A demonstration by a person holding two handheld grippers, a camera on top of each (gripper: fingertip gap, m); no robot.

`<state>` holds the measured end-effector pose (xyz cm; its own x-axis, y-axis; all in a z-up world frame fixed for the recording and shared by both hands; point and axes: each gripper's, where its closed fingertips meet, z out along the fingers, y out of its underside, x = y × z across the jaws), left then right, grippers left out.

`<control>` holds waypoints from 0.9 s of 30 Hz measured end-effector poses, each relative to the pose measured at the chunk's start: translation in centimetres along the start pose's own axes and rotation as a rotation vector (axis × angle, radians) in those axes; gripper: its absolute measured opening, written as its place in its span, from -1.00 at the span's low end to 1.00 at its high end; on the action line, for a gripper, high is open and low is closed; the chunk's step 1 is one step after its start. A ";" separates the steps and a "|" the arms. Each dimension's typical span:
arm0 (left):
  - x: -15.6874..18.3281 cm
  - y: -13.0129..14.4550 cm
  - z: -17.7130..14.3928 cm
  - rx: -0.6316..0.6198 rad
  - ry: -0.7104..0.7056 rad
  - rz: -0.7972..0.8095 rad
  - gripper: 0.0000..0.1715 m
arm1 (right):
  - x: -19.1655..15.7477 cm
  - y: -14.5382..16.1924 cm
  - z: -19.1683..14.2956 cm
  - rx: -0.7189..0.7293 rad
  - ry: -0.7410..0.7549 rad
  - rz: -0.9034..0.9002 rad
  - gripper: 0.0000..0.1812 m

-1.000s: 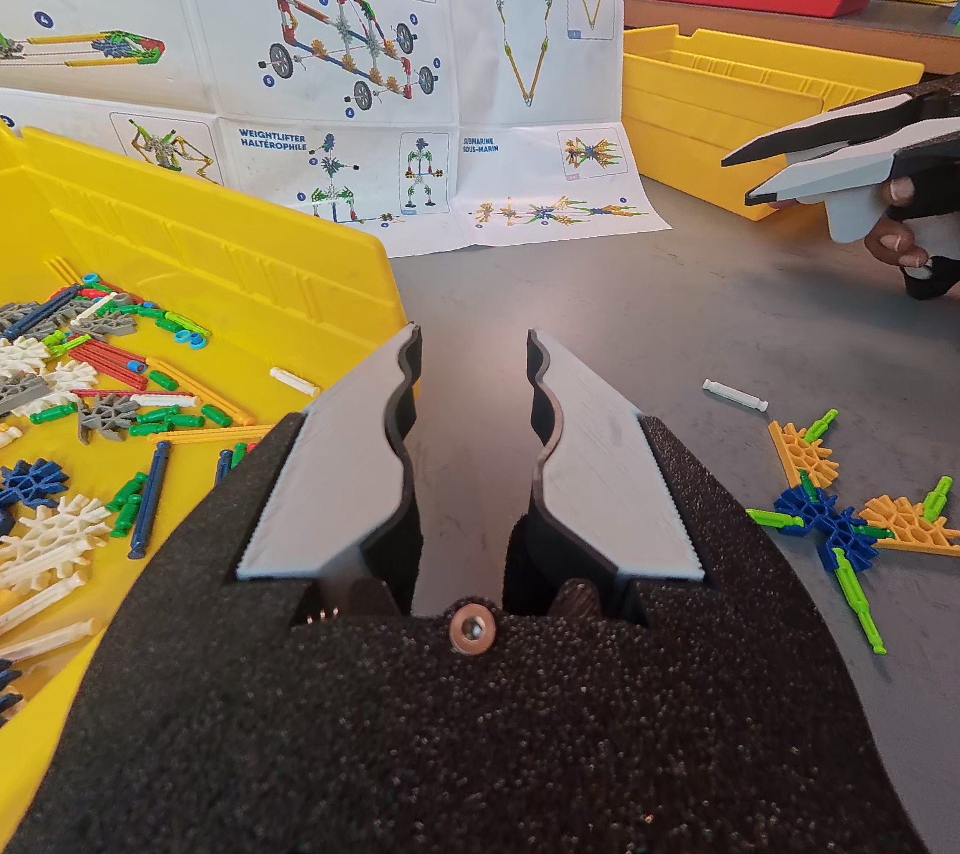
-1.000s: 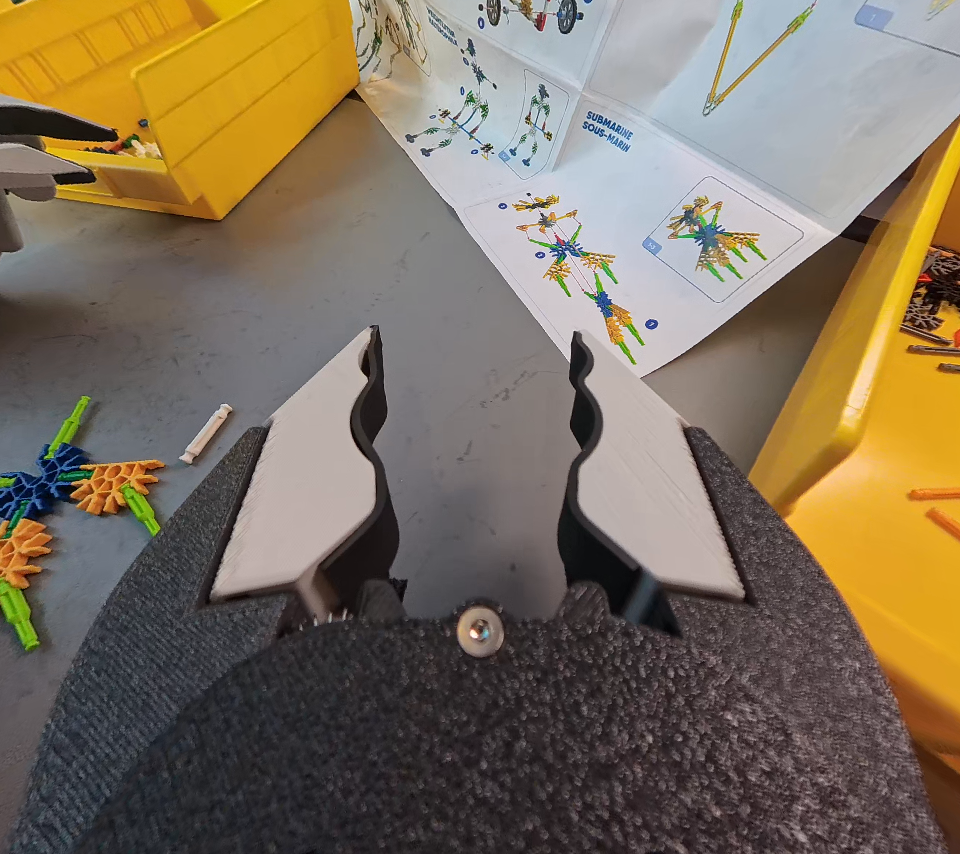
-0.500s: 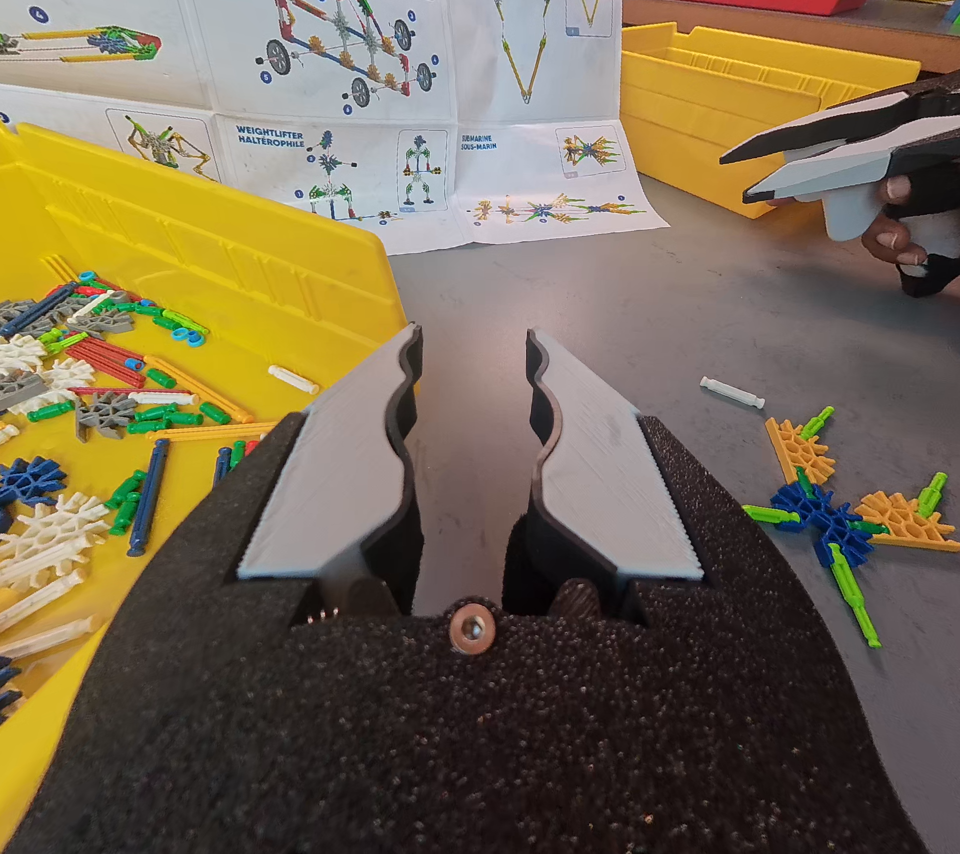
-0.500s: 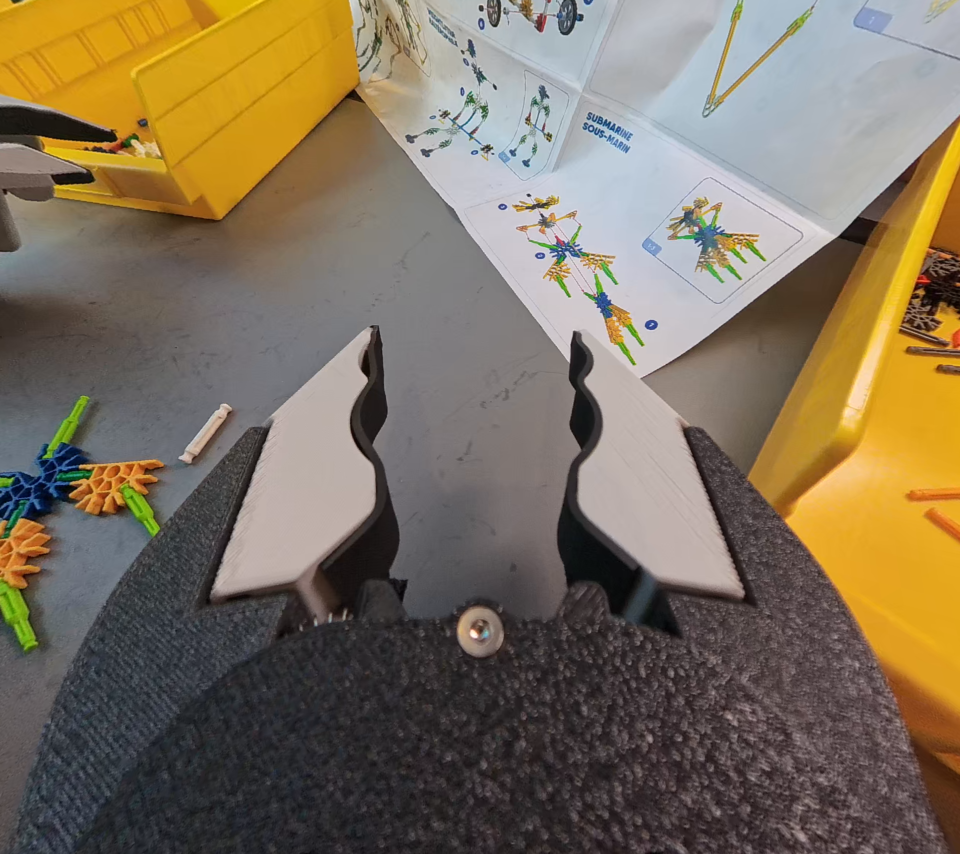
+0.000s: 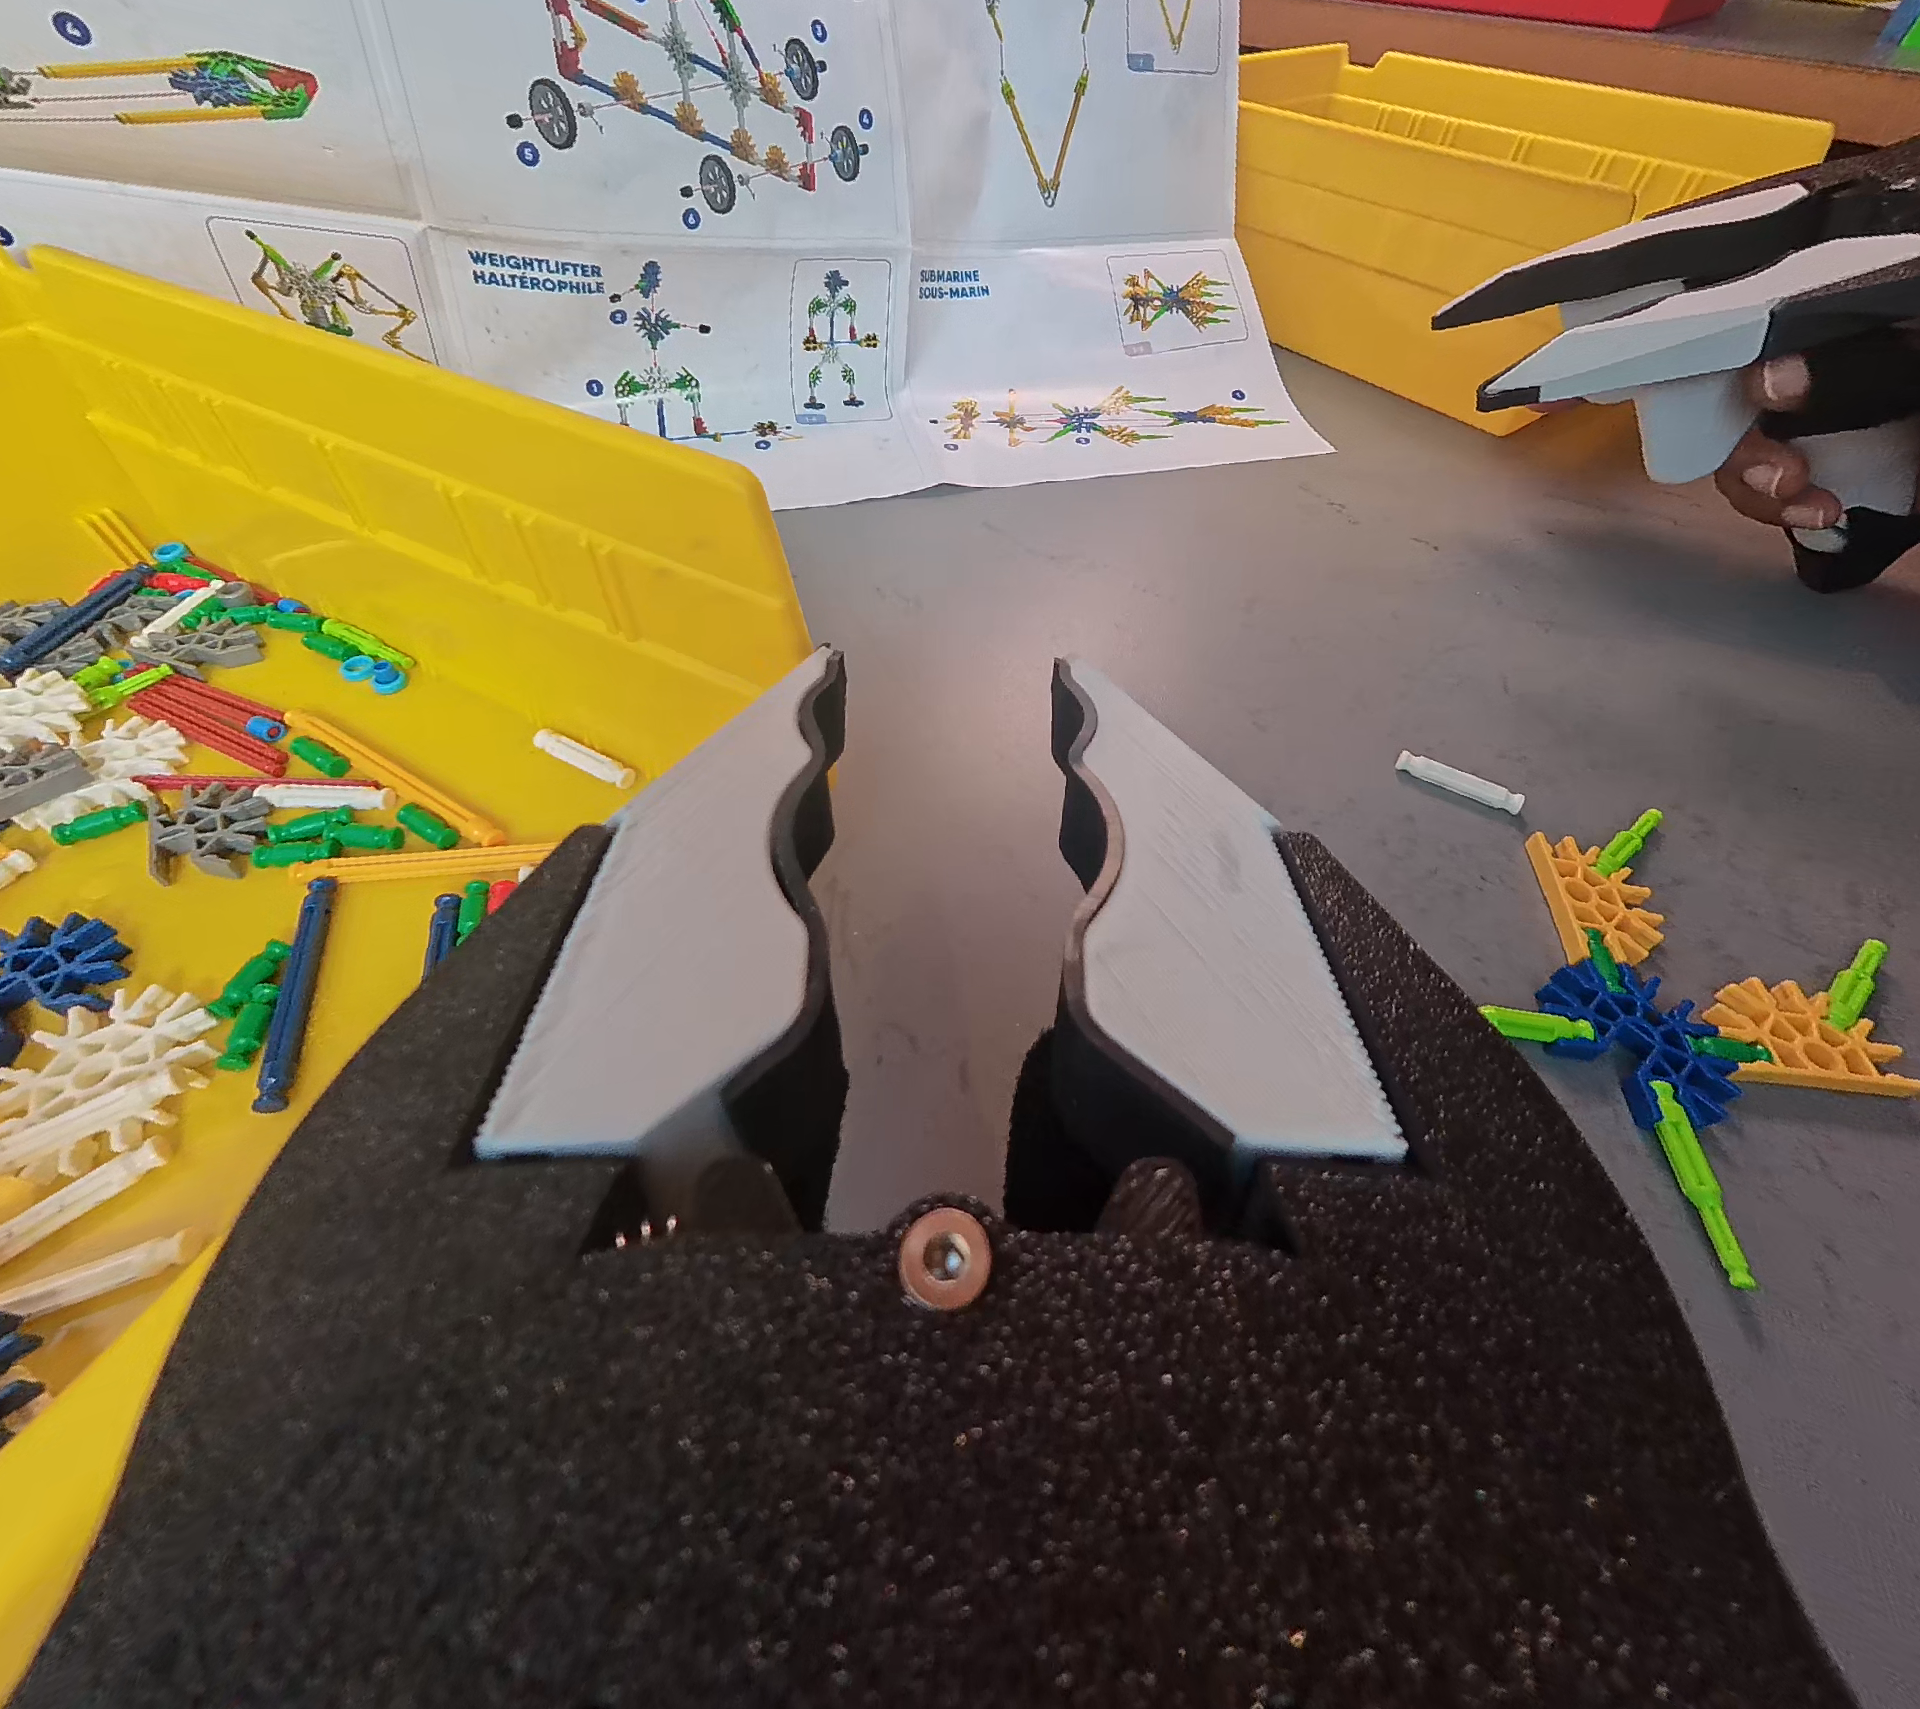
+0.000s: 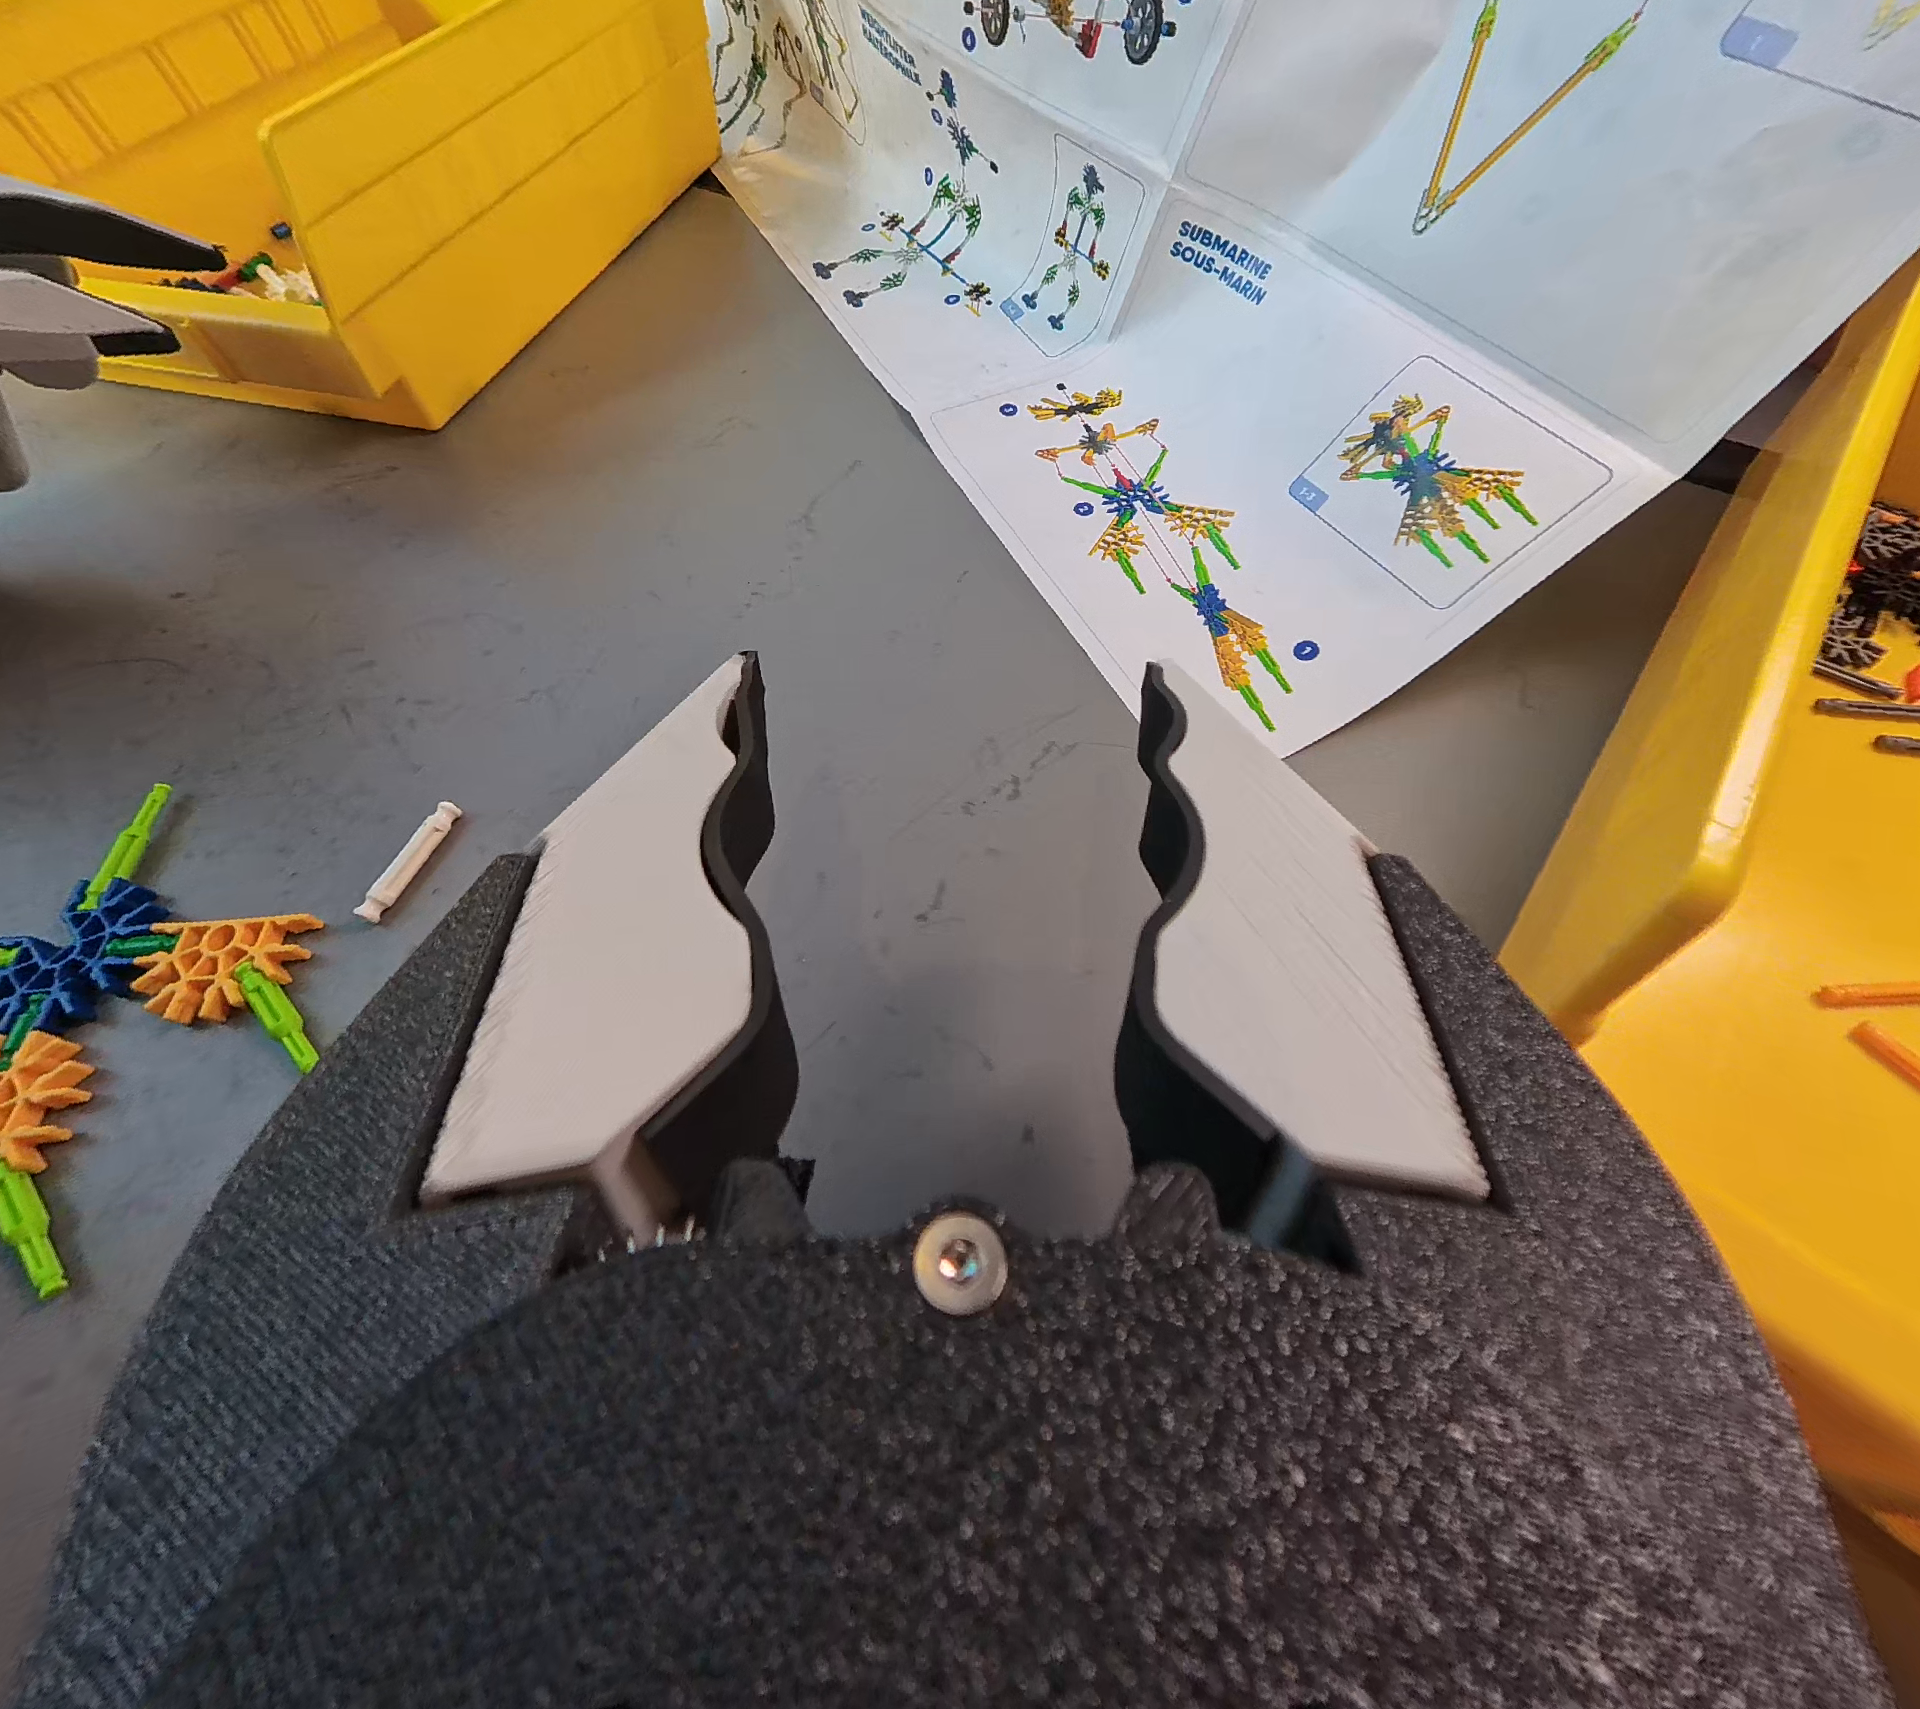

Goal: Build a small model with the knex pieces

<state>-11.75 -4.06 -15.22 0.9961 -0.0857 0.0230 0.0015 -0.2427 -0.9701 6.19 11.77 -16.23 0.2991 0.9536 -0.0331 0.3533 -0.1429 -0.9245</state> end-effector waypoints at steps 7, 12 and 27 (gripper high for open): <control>0.3 -0.1 -0.1 0.002 0.013 -0.010 -0.54 | 0.1 0.1 0.2 -0.006 0.013 -0.008 -0.23; 0.9 -0.4 -0.2 0.013 0.037 -0.028 -0.54 | 0.7 -0.4 0.9 0.001 0.080 -0.069 -0.28; 3.0 -1.0 -0.6 0.017 0.053 0.089 -0.58 | 5.6 -0.4 12.2 -0.314 0.301 -0.210 -0.81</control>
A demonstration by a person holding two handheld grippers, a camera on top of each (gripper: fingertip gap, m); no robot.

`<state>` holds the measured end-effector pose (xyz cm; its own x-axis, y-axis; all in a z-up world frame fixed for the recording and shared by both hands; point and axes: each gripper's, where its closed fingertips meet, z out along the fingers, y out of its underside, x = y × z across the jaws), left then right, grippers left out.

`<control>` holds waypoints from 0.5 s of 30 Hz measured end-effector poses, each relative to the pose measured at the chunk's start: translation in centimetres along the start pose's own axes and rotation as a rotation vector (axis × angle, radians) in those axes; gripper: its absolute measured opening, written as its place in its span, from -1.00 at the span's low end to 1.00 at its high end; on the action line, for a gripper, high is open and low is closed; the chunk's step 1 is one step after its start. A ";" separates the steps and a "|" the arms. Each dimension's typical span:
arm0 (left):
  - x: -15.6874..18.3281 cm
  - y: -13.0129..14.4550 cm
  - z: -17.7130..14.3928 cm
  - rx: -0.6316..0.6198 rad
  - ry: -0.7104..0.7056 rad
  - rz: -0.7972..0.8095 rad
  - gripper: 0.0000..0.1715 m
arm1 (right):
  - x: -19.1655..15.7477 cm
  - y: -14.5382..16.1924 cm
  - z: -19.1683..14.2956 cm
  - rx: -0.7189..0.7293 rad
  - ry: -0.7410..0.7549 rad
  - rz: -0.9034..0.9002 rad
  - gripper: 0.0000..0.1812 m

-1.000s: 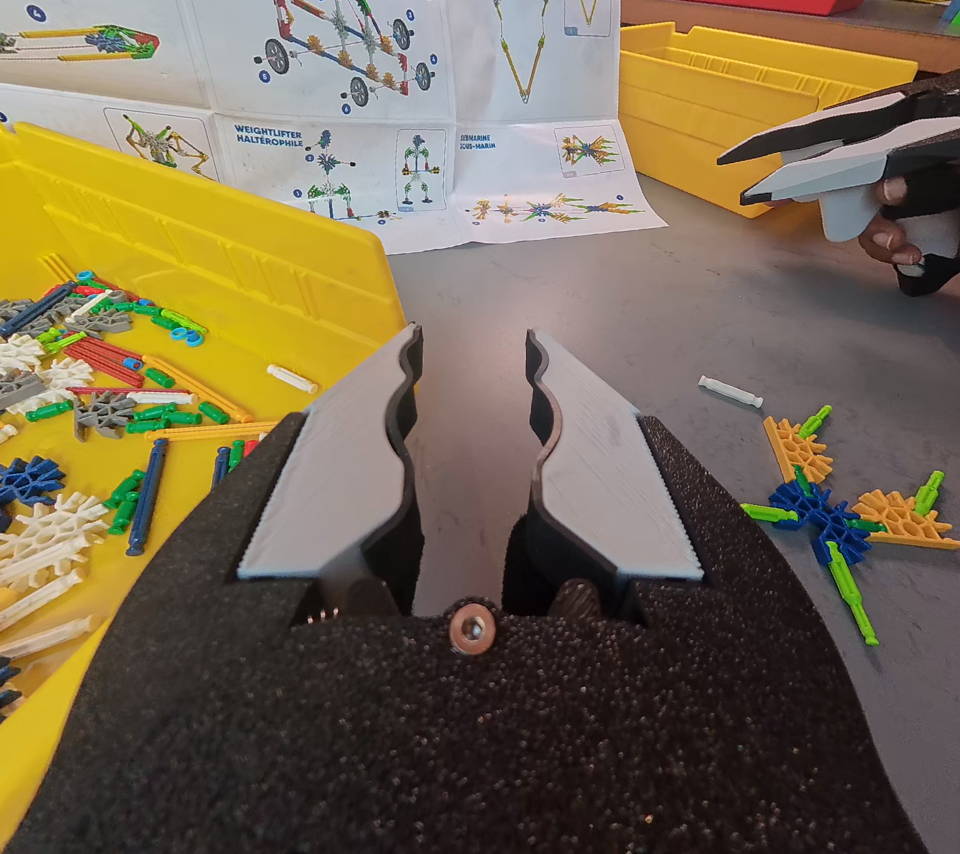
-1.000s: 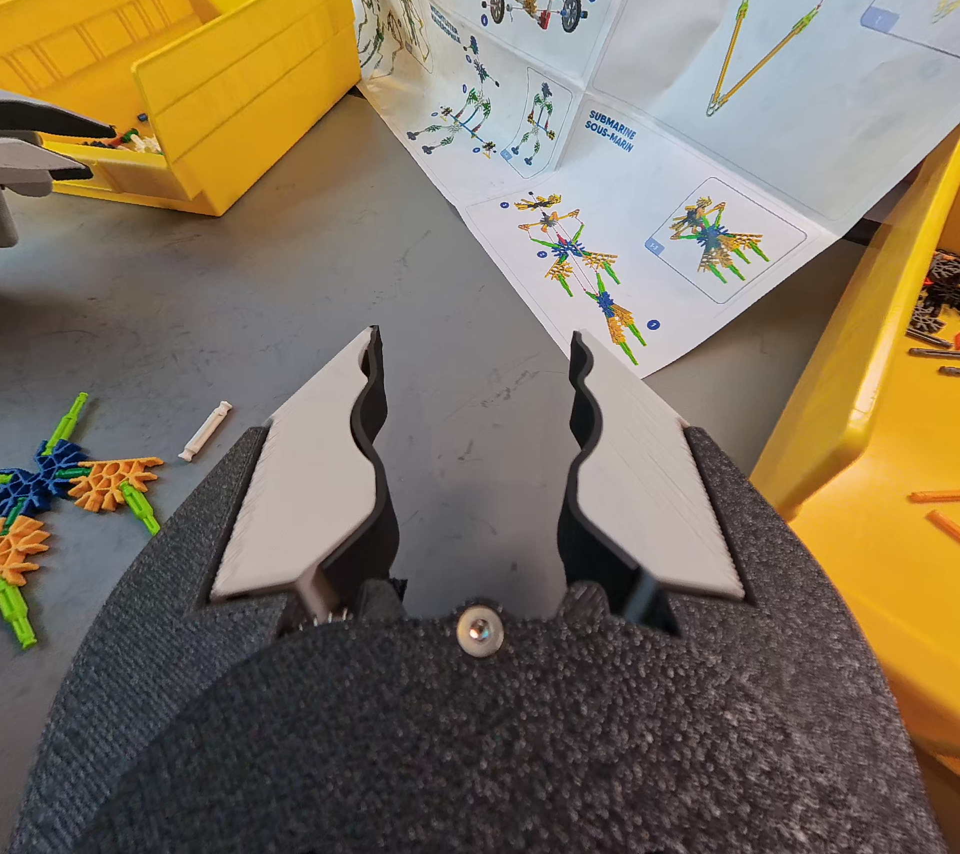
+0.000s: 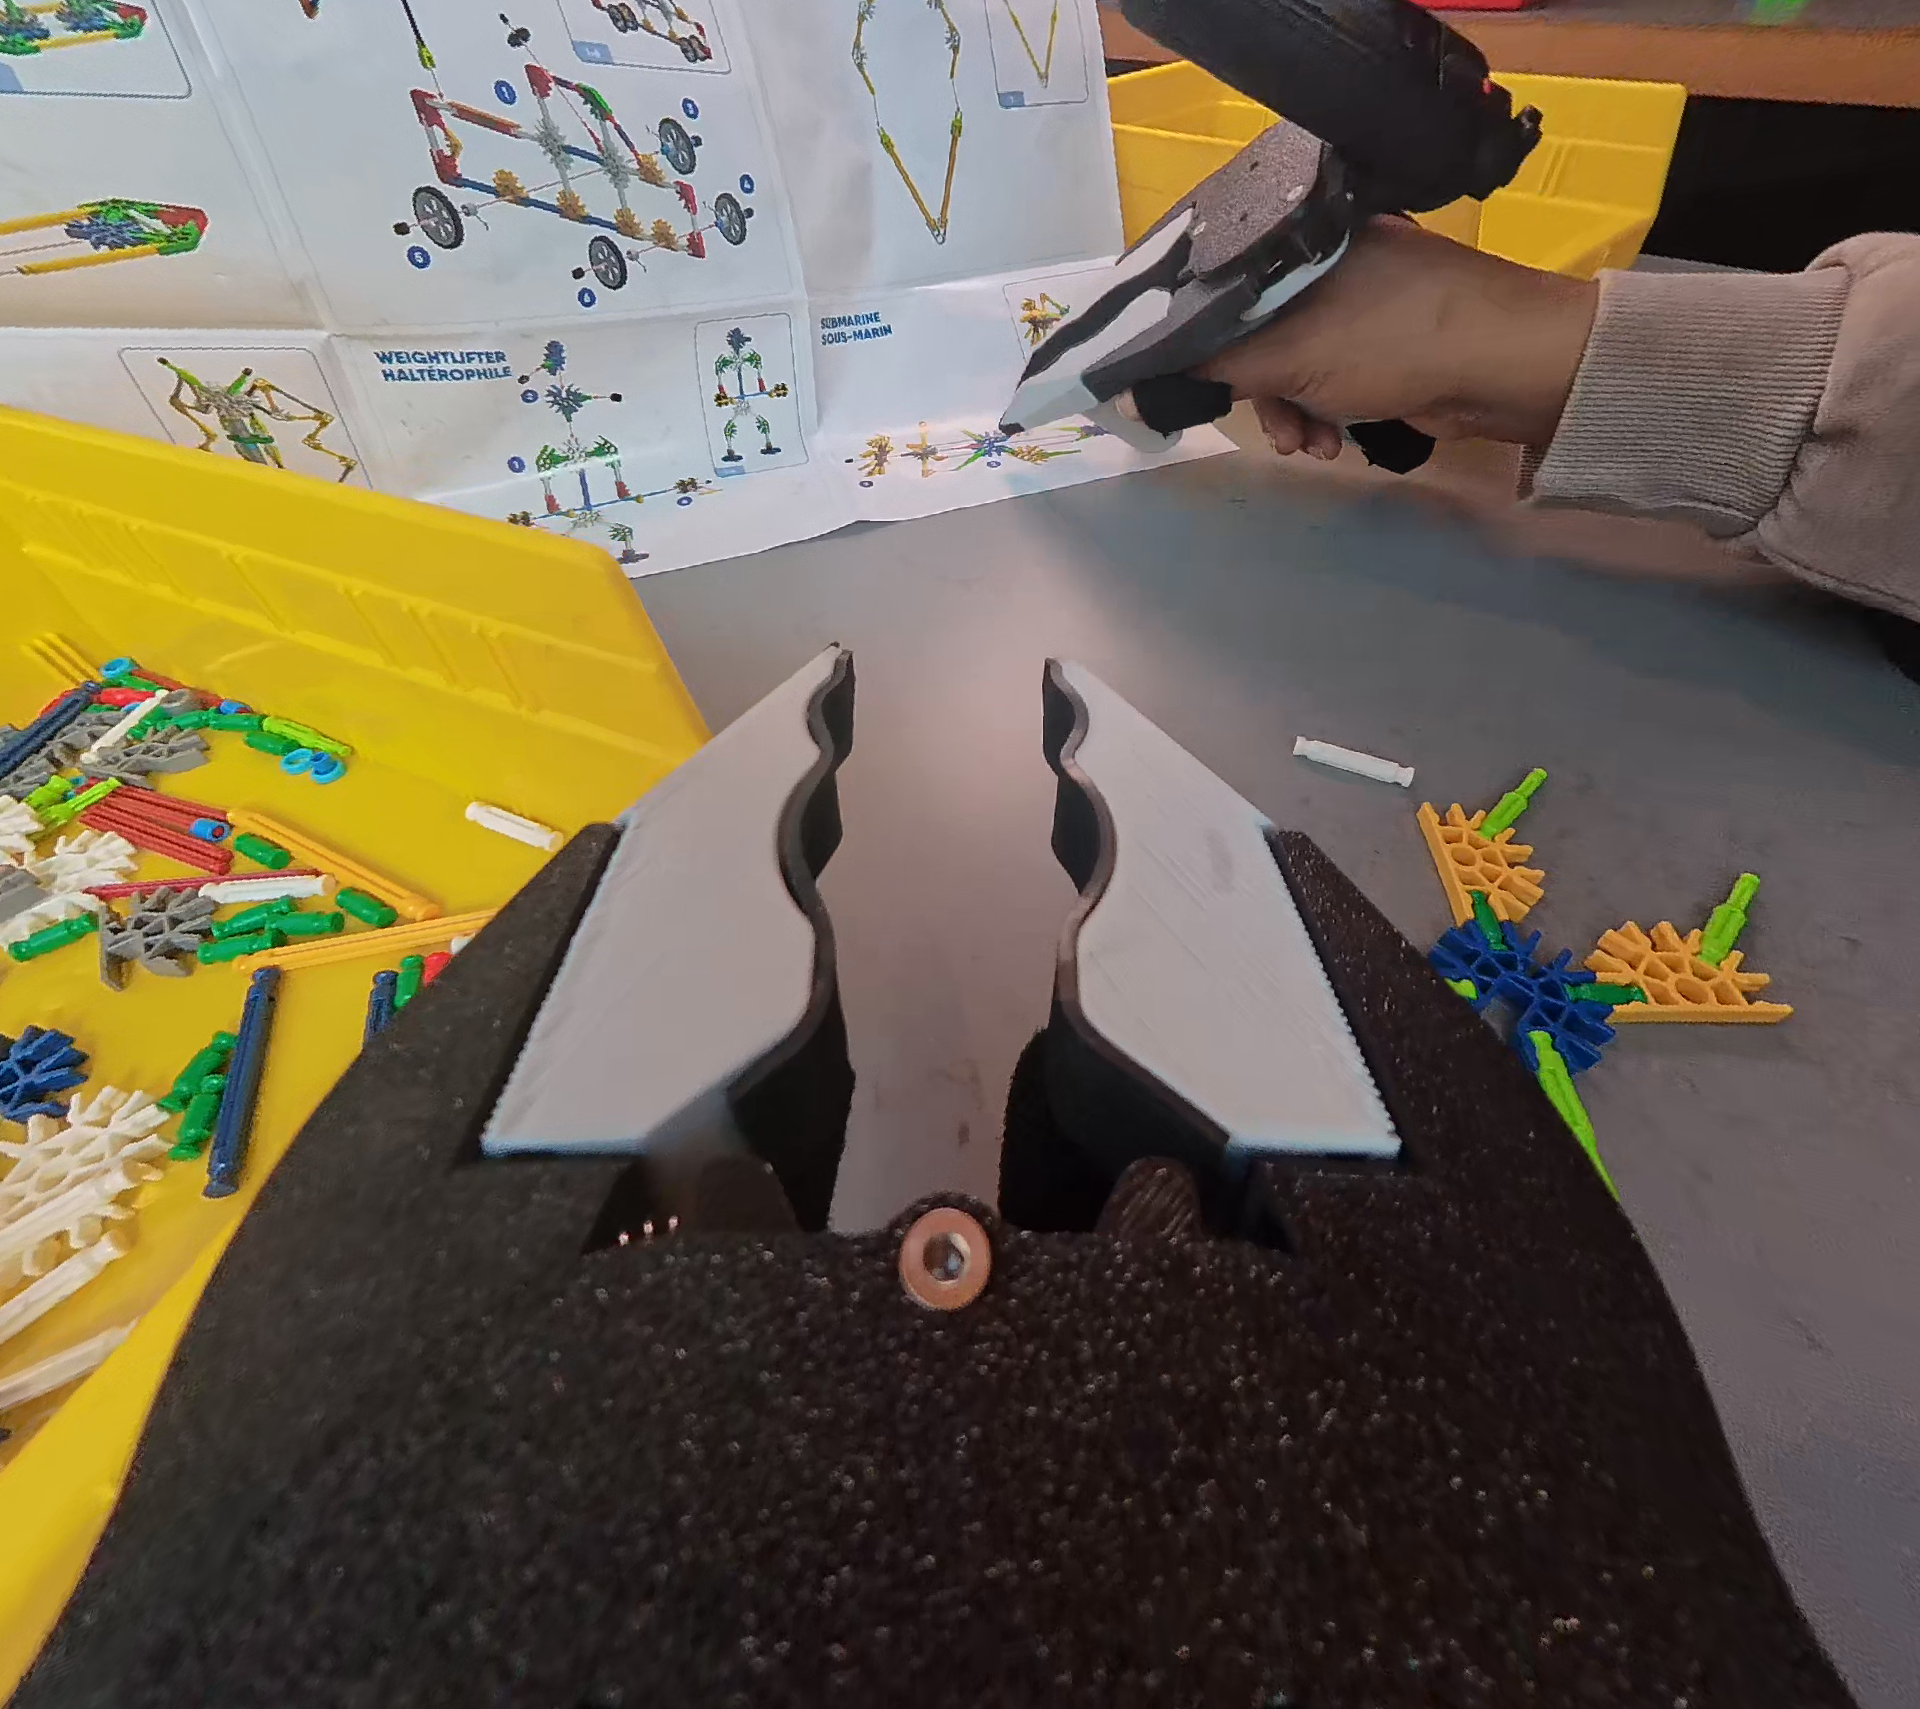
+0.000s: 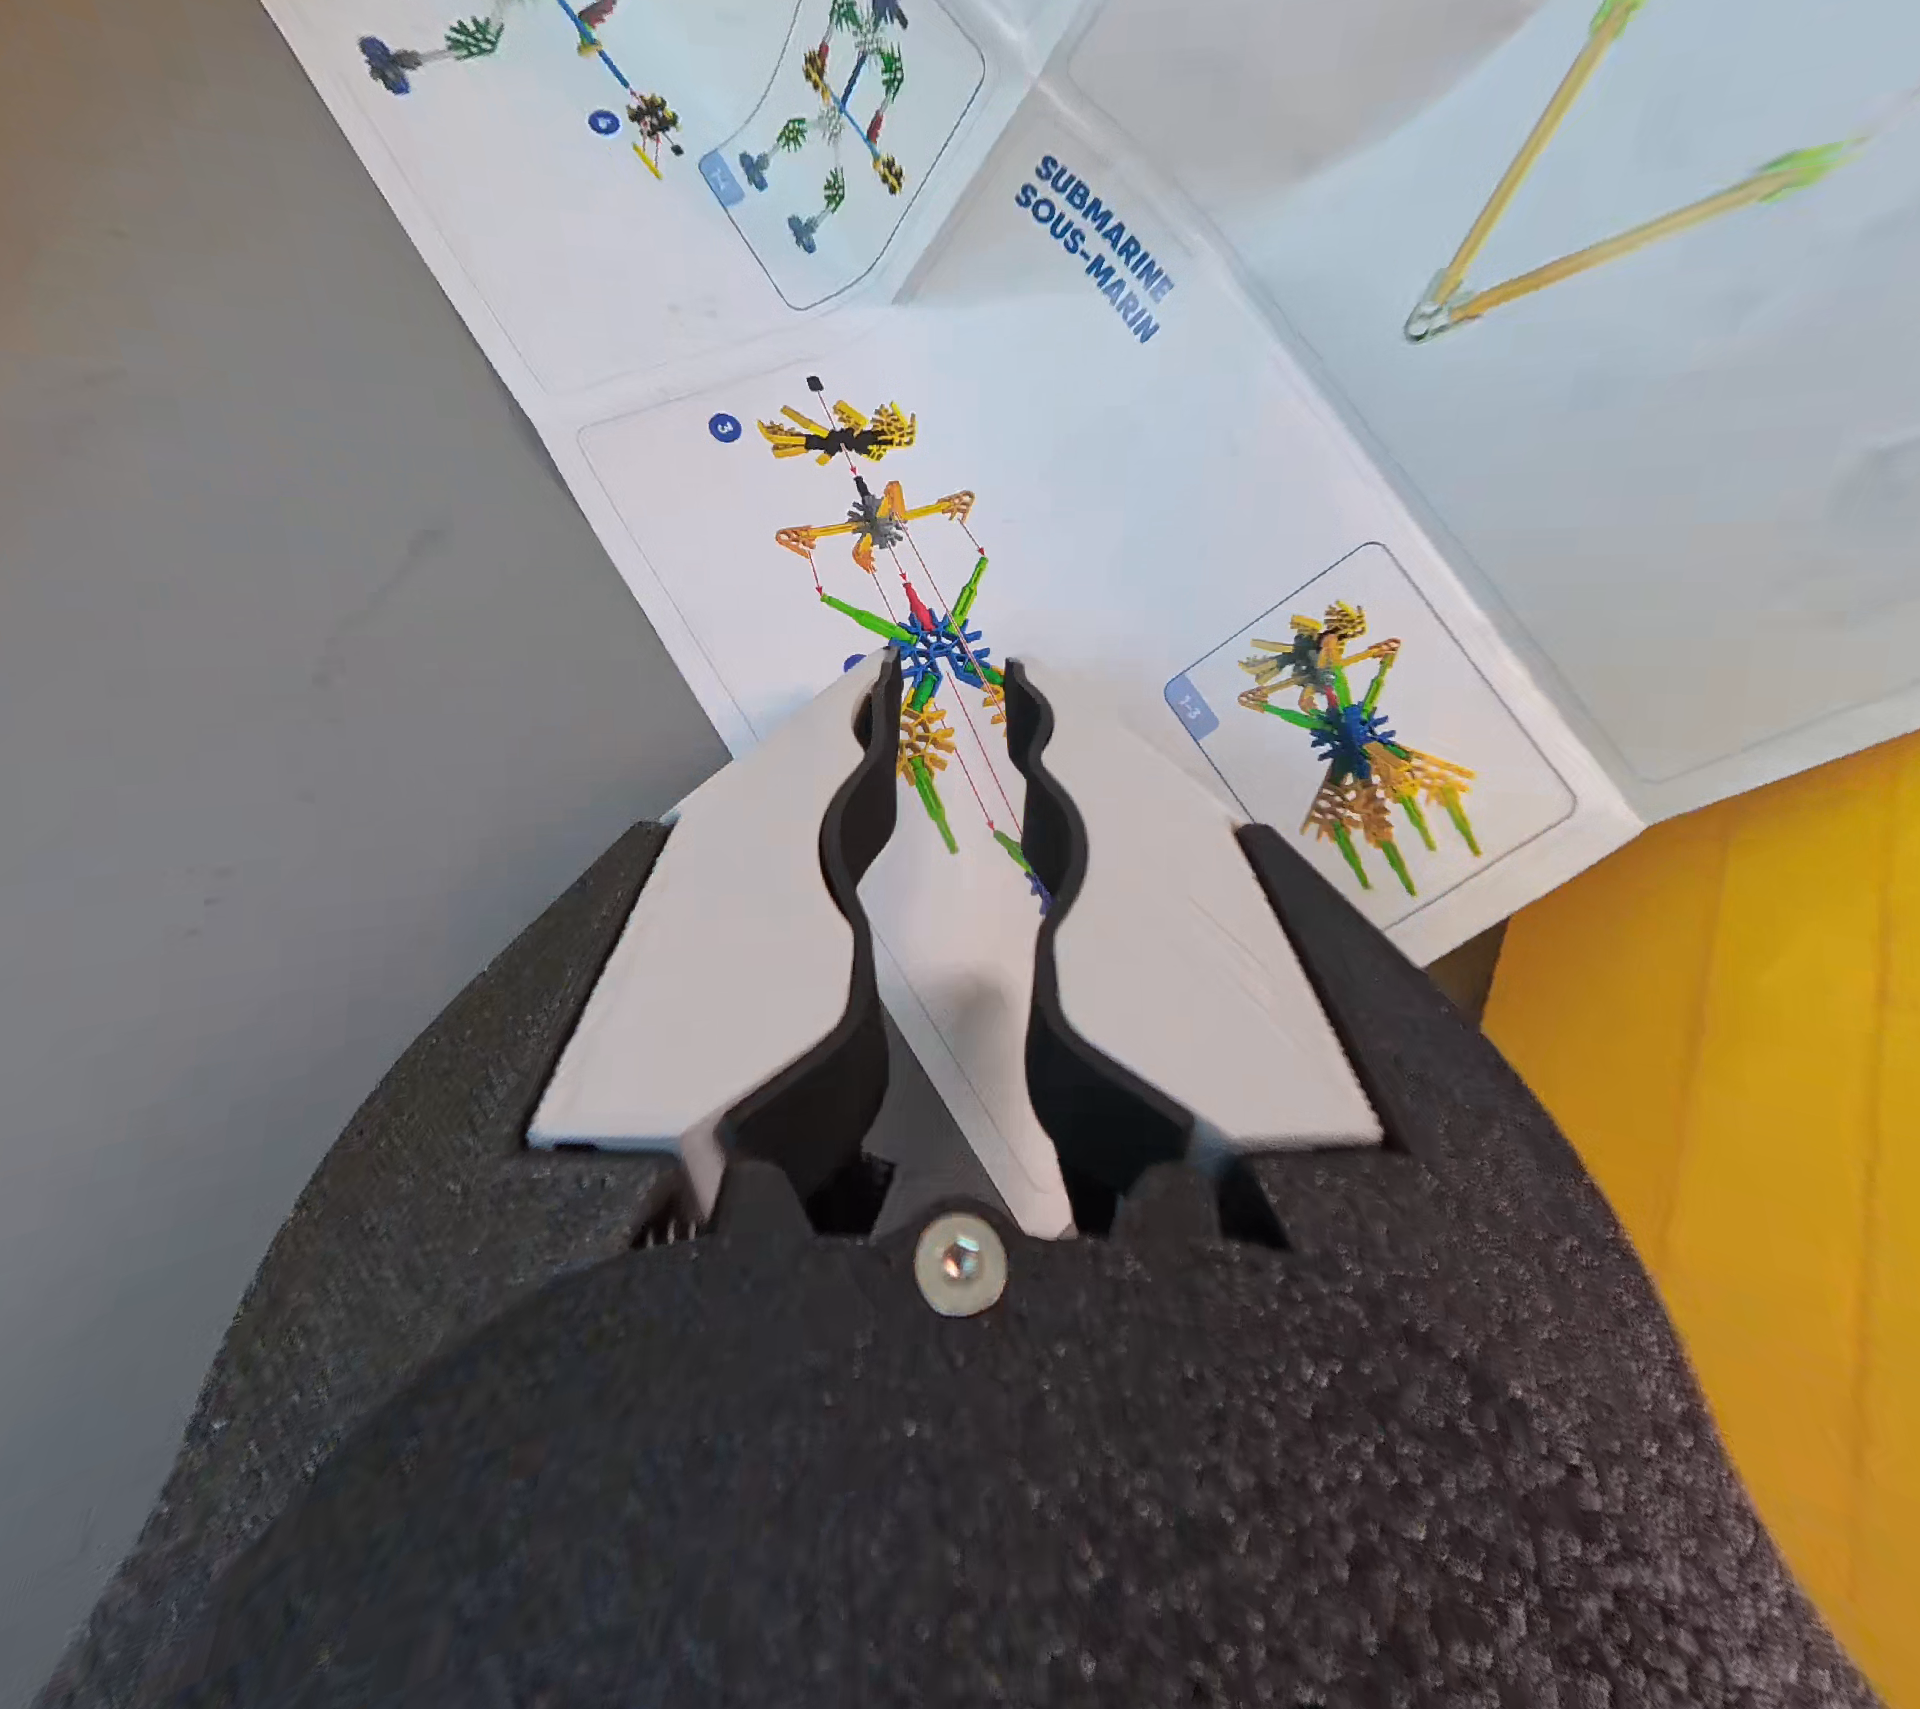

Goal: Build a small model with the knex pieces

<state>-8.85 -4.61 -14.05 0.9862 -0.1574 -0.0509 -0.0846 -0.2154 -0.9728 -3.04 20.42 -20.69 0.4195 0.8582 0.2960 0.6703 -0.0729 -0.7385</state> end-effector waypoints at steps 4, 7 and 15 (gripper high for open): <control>0.2 -0.2 -0.1 0.003 0.004 0.017 -0.58 | 0.6 0.1 0.8 -0.042 -0.017 0.038 -0.81; 0.3 -0.1 0.0 0.004 0.012 0.010 -0.58 | 0.6 0.2 1.2 -0.059 -0.048 0.071 -0.74; 0.4 -0.1 0.0 0.004 0.020 0.015 -0.58 | -0.4 0.9 1.5 -0.097 -0.095 0.080 -0.48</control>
<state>-8.43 -4.63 -13.98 0.9817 -0.1802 -0.0610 -0.0988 -0.2094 -0.9728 -3.51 20.82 -22.36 0.4166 0.8918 0.1766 0.6952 -0.1874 -0.6939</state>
